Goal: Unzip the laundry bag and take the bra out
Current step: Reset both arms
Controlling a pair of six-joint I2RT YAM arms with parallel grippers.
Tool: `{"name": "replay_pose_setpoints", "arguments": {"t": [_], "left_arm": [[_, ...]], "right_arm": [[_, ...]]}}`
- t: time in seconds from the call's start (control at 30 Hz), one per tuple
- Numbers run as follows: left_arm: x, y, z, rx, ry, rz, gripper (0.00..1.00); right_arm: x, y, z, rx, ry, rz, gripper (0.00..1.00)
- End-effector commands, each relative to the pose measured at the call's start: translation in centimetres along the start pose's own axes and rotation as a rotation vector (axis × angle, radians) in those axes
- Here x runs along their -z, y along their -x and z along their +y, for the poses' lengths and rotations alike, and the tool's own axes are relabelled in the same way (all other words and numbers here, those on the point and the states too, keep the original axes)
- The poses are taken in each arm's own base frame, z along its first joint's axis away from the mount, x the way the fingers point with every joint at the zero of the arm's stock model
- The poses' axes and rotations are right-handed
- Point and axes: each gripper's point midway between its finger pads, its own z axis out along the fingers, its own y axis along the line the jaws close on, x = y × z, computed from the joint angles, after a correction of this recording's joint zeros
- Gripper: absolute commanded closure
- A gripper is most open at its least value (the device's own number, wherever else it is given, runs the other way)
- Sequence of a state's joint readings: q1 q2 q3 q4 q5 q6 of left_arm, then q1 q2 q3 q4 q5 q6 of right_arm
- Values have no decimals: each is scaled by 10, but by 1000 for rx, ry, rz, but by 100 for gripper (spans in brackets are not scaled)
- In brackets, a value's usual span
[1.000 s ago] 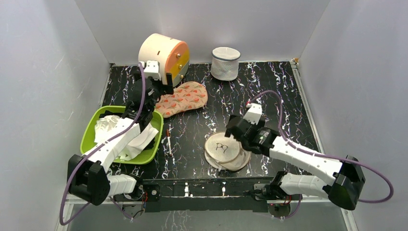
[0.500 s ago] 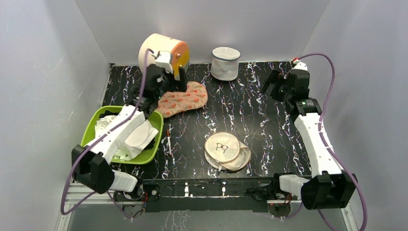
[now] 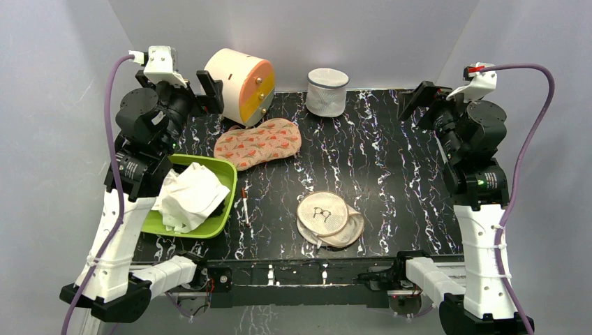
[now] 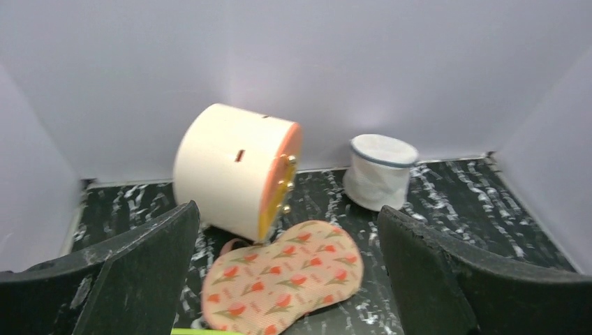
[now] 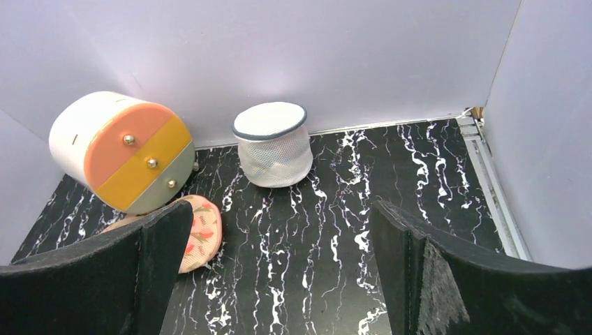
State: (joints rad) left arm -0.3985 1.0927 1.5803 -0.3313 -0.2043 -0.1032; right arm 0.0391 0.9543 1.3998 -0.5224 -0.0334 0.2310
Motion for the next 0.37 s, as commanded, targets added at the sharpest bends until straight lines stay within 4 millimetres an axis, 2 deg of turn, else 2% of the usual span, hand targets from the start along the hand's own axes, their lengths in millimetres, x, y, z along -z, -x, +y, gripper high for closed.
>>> {"name": "replay_pose_setpoints", "arguments": {"t": [0.0, 0.2, 0.33], "left_arm": [[-6, -36, 46, -99, 179, 147, 2], [3, -28, 49, -60, 168, 104, 2], [5, -31, 48, -45, 164, 110, 2]], "right_arm": [[4, 7, -3, 35, -20, -5, 2], [11, 14, 0, 31, -8, -31, 2], [8, 7, 4, 38, 20, -6, 2]]}}
